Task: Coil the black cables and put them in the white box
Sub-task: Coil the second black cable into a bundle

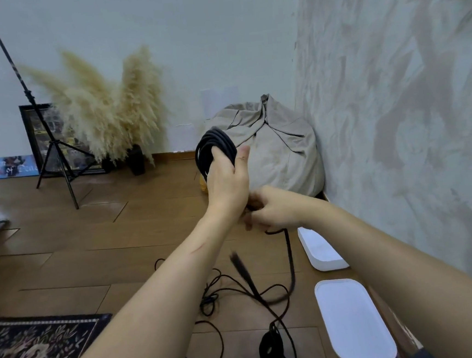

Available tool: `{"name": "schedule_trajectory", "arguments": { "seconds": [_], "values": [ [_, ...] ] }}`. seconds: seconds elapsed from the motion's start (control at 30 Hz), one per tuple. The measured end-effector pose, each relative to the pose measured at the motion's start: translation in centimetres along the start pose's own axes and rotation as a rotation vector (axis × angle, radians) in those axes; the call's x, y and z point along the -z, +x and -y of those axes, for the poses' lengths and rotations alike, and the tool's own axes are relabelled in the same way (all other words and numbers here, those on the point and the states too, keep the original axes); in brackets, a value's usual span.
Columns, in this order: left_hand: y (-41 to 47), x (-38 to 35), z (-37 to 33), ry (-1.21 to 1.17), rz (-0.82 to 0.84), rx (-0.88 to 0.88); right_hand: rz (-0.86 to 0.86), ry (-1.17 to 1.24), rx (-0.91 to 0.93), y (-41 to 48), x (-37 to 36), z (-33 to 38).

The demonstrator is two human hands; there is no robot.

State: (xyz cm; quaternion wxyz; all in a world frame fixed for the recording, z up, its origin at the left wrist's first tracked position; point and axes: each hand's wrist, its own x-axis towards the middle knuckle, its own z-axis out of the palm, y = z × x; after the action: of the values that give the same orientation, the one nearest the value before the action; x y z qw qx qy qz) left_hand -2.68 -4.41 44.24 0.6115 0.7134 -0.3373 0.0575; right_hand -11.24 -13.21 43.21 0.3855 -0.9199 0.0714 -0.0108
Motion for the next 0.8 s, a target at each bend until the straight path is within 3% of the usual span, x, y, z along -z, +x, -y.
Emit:
{"name": "schedule_trajectory", "arguments": {
  "seconds": [0.27,0.47,0.67,0.8],
  "values": [
    [0.3,0.4,1.3,0.127,0.006,0.034,-0.063,-0.468,-0.064,-0.6,1.8,-0.5],
    [0.2,0.1,2.7,0.229,0.232,0.089,-0.129,-0.346,0.065,-1.0,2.4,-0.7],
    [-0.5,-0.6,3.1,0.141,0.496,0.221,-0.476,-0.307,0.144,-0.9,3.2,-1.9],
    [-0.9,-0.3,2.3,-0.009,0.598,0.238,-0.548,-0.275,0.127,-1.2,3.8,-2.5]
  ]
}}
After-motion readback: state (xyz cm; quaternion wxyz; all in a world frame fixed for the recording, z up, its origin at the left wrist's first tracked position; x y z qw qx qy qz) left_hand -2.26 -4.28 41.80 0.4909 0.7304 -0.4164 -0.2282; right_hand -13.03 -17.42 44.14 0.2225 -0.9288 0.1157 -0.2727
